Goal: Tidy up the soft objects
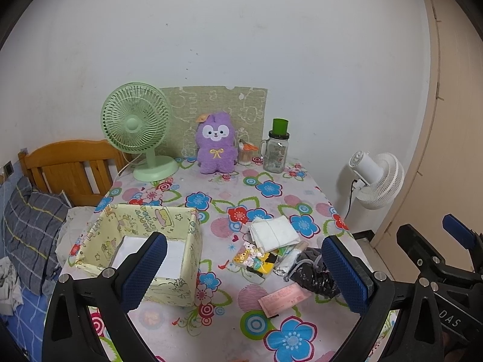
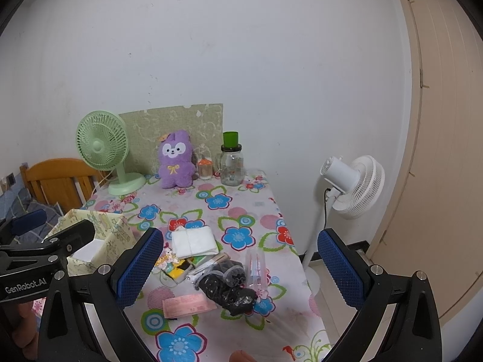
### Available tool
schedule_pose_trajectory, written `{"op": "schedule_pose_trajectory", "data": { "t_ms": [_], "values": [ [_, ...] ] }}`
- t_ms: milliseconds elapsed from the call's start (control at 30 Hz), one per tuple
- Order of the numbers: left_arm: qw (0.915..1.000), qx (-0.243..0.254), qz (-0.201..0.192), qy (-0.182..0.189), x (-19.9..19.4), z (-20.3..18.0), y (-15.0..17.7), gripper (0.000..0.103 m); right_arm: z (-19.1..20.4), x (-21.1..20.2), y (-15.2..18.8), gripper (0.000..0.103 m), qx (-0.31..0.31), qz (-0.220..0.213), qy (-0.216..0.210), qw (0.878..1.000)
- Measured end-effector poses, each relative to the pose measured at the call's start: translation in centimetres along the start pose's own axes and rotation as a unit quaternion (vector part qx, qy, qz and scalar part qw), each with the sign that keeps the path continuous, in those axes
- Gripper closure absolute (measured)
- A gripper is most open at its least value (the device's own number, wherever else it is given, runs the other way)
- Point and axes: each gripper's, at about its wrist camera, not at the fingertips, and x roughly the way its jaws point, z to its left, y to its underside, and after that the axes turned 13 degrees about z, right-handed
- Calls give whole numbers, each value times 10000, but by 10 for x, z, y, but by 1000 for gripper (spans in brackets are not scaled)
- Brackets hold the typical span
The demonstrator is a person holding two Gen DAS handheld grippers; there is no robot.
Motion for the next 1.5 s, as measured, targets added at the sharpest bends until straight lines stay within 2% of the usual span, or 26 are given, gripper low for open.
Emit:
{"op": "schedule_pose_trajectory", "data": {
  "t_ms": [500,967,1200,1333,1500],
  "values": [
    [9988,254,425,26,43,-12,-1,0,-14,33,1,0,129,308,23,9994],
    [9914,700,1109,-8,113,-34,10,0,-34,88,17,0,300,809,132,9962],
    [9841,1011,1462,48,144,-44,15,0,-39,116,22,0,292,1098,155,9934],
    [9759,1200,1806,252,164,-52,20,0,-45,130,25,0,342,1208,162,9920],
    [9671,1470,2064,217,185,-59,30,0,-49,149,32,0,304,1398,168,9896]
  ]
}}
